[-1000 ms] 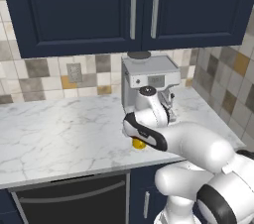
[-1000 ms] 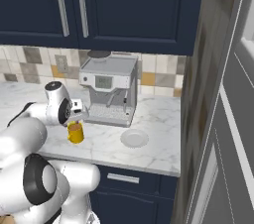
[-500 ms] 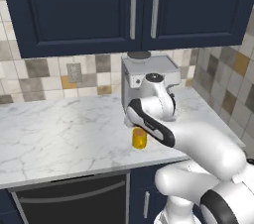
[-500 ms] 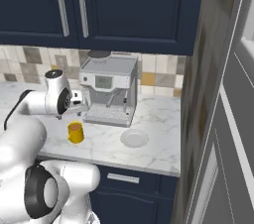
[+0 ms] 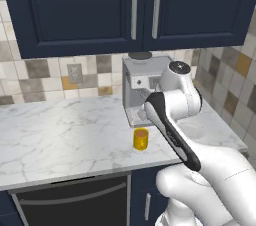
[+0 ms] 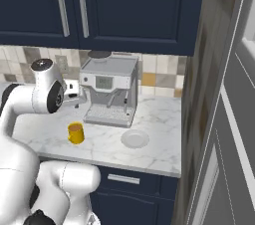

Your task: Take a sugar cube from the saucer and place it inside the coffee. Then, grab milk from the fridge and place it next to the coffee on the counter to sweeten the coffee.

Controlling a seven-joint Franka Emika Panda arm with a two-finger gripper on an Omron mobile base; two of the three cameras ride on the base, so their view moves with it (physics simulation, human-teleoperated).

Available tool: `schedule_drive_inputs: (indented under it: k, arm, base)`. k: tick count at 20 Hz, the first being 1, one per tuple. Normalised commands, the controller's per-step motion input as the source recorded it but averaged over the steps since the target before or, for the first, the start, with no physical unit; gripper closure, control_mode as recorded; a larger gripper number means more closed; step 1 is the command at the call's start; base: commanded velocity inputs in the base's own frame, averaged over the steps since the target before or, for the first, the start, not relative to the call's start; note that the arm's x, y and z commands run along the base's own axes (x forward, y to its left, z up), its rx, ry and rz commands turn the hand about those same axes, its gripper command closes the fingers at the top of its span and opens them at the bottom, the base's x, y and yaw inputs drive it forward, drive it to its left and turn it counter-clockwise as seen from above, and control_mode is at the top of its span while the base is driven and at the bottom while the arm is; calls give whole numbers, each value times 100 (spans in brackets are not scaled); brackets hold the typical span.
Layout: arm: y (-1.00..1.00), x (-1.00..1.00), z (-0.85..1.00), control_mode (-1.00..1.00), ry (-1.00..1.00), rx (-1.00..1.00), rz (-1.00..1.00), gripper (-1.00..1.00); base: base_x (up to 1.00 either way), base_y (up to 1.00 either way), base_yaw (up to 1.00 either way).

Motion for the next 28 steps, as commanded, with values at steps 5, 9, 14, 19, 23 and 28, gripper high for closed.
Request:
schedule_drive_inputs:
  k: [5,9,14,19,23,28]
  arm:
    - [-14,-56,36,-100,-21,0,0,-100]
    - [0,-20,7,100,-6,0,1,-100]
    - [0,0,0,100,0,0,0,-100]
    - [0,0,0,100,0,0,0,-100]
    - [0,0,0,100,0,0,0,-100]
    - [0,0,0,100,0,0,0,-100]
  base:
    - [0,0,0]
    - [-69,5,27]
    - [-57,44,79]
    - [-19,42,100]
    - [-8,23,100]
    - [3,23,84]
